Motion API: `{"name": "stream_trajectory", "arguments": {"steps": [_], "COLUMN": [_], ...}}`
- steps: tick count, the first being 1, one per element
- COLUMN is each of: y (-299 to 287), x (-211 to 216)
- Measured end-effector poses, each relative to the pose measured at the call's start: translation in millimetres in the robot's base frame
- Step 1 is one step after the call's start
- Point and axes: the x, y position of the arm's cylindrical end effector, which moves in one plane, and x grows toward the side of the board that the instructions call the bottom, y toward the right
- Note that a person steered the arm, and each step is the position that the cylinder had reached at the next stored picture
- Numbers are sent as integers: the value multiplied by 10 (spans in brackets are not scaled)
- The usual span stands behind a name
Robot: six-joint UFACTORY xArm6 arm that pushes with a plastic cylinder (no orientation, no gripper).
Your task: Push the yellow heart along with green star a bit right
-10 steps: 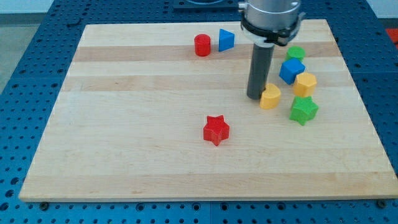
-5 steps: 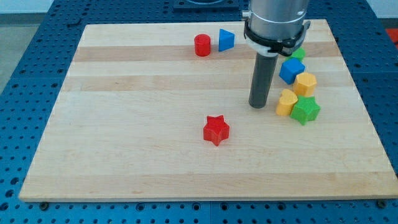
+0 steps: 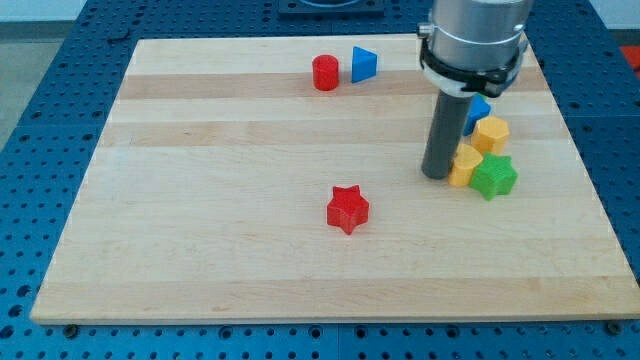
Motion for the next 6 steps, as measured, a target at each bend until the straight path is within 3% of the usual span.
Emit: {"name": "stream_trajectory", "arguments": {"steps": [6], "y": [383], "x": [0]}}
